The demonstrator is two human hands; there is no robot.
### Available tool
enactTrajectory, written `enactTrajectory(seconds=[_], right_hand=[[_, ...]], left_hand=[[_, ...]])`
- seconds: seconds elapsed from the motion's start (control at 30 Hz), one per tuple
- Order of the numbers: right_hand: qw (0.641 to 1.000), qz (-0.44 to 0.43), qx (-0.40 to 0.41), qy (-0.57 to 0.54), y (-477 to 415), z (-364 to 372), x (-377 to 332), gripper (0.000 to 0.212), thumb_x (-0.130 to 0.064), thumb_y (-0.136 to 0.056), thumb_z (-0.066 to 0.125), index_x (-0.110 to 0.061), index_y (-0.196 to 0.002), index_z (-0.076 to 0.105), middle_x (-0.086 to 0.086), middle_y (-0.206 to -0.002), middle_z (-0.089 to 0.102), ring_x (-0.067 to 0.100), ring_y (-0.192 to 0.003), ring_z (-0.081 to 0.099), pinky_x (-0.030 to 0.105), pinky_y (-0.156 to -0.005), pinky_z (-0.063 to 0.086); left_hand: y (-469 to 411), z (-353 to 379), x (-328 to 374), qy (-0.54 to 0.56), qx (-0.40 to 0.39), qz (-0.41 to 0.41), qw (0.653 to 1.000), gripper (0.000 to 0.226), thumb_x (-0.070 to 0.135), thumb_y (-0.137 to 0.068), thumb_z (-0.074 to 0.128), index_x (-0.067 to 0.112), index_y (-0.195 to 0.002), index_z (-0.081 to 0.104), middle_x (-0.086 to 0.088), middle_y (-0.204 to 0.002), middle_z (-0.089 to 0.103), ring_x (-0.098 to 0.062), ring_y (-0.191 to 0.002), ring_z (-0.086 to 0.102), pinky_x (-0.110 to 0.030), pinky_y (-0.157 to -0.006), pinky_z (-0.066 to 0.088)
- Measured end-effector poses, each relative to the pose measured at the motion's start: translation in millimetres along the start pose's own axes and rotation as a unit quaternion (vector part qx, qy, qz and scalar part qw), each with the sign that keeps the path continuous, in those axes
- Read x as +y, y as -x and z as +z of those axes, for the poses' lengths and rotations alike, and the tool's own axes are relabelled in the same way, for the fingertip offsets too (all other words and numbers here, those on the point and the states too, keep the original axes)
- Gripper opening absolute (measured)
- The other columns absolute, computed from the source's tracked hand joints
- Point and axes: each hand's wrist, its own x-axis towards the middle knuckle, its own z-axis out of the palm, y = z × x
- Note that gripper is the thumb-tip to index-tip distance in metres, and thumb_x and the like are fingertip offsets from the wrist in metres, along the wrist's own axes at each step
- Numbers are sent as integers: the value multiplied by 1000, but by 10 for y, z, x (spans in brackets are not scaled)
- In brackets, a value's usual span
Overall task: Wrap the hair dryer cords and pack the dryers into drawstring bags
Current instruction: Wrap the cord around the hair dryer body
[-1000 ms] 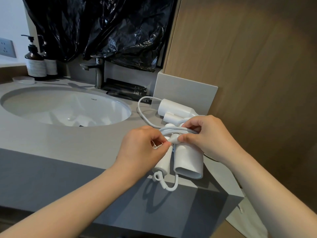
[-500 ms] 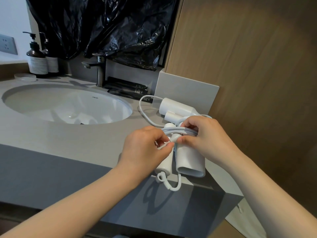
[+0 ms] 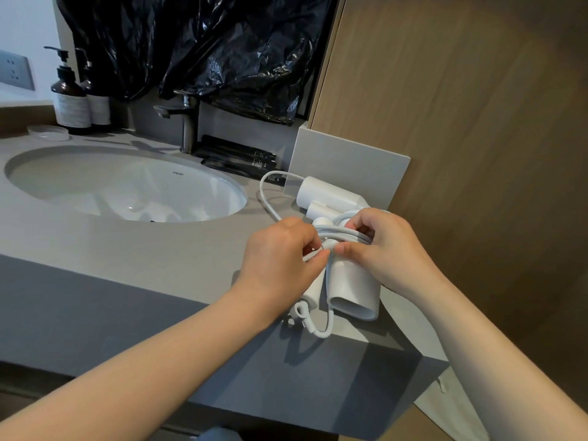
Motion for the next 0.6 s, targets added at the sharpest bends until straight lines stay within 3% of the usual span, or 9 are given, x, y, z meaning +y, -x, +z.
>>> enactTrajectory(seconds=[0.17, 0.33, 0.43, 0.6], right_hand=[[988, 29, -108, 111, -151, -223, -136, 21, -40, -77, 76, -24, -70, 65, -2, -70, 61, 15, -65, 53, 24, -53, 37], [974, 24, -156, 165, -177, -228, -200, 23, -40, -83, 71, -24, -72, 58, -4, -73, 57, 11, -65, 51, 23, -52, 35], [983, 17, -121, 136, -127, -161, -161, 19, -40, -83, 70, -25, -82, 59, -4, -82, 61, 12, -74, 57, 26, -59, 48], [996, 8, -46, 82, -52, -87, -40, 24, -41, -82, 71, -29, -76, 51, -11, -79, 55, 8, -71, 53, 20, -54, 35]], left_hand=[[-40, 14, 10, -16, -7, 17, 1000, 19, 24, -66, 82, 19, -62, 64, 7, -63, 61, -13, -54, 55, -30, -46, 48], [-23, 17, -5, -9, -7, 3, 1000, 20, 25, -65, 83, 20, -61, 64, 8, -62, 61, -11, -53, 52, -25, -48, 45], [-16, 20, -31, 7, -9, -16, 1000, 17, 28, -67, 81, 18, -63, 67, 6, -63, 63, -11, -53, 52, -27, -50, 46], [-74, 32, 25, 45, -22, -71, 996, 15, 28, -69, 79, 17, -66, 70, 7, -66, 64, -12, -59, 52, -29, -57, 48]])
